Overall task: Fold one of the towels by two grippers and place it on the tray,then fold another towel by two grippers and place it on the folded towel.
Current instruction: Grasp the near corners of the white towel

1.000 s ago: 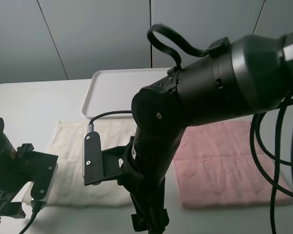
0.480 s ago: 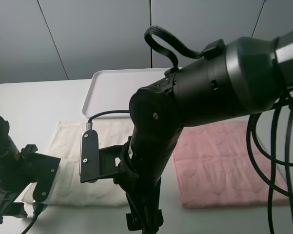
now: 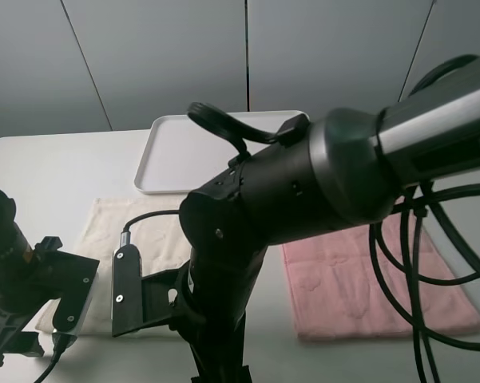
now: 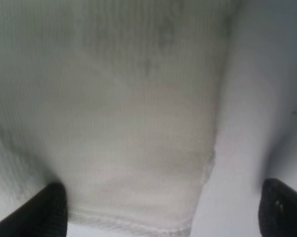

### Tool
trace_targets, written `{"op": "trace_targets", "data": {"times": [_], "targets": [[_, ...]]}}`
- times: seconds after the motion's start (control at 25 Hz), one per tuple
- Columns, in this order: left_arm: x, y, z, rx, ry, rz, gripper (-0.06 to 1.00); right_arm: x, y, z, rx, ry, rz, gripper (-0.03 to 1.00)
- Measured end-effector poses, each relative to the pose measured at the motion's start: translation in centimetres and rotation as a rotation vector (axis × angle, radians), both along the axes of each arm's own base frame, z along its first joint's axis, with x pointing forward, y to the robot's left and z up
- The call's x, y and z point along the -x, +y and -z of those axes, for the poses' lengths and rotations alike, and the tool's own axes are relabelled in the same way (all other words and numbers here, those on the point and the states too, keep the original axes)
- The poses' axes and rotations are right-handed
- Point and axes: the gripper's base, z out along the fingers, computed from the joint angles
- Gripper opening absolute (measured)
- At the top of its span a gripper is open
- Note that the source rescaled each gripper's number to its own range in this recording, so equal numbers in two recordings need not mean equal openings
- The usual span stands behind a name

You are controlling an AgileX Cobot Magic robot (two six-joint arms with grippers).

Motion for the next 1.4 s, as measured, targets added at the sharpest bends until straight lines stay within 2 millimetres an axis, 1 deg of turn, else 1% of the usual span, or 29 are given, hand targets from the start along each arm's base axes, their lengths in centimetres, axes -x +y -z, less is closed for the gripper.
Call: {"op": "trace_targets", "data": {"times": [0.16,0.36,0.52,0.84,1.24,1.32,1.4], "targets": [[0.0,0.0,0.0,-0.002,0.001,0.003,1.00,0.1,1.0,0.7,0.023,-0.030,0.009,1.00],[0.0,0.0,0.0,-0.003,0.001,0.005,1.00,-1.1,1.7,1.0,0.073,-0.101,0.050,1.00],[0.0,0.0,0.0,-0.003,0.001,0.005,1.00,-1.5,1.5,1.7,0.125,-0.132,0.063,1.00],[0.0,0.0,0.0,-0.004,0.001,0.012,1.00,-1.4,1.2,3.3,0.192,-0.106,0.103,1.00],[0.0,0.0,0.0,-0.004,0.001,0.012,1.00,-1.4,1.2,3.6,0.214,-0.098,0.117,1.00],[0.0,0.0,0.0,-0.004,0.001,0.012,1.00,-1.4,1.2,3.6,0.212,-0.098,0.117,0.97],[0.0,0.0,0.0,-0.004,0.001,0.012,1.00,-1.4,1.3,3.6,0.205,-0.100,0.119,0.91]]}}
